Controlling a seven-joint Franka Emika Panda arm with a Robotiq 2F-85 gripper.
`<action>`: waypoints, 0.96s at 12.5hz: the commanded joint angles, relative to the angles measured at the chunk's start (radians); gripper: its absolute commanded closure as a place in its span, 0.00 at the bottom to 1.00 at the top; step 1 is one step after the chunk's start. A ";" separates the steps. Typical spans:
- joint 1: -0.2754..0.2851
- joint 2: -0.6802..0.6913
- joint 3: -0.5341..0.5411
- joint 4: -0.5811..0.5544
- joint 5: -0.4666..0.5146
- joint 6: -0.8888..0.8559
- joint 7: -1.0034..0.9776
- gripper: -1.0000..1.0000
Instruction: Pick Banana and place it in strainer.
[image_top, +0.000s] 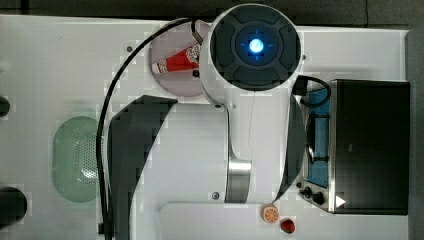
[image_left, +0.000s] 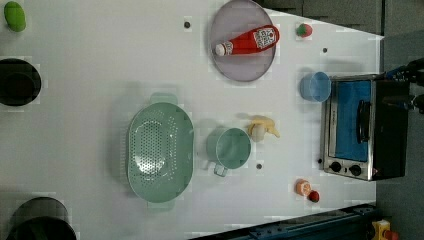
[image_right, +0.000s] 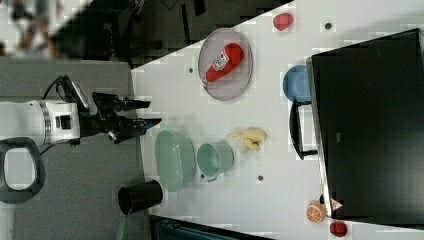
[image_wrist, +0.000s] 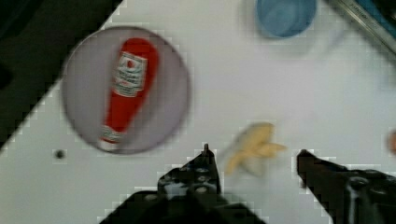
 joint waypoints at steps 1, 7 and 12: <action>0.017 -0.492 -0.065 -0.324 -0.040 -0.187 0.068 0.21; 0.022 -0.439 -0.052 -0.361 -0.040 -0.122 0.067 0.00; 0.036 -0.301 -0.041 -0.513 -0.040 0.131 0.066 0.00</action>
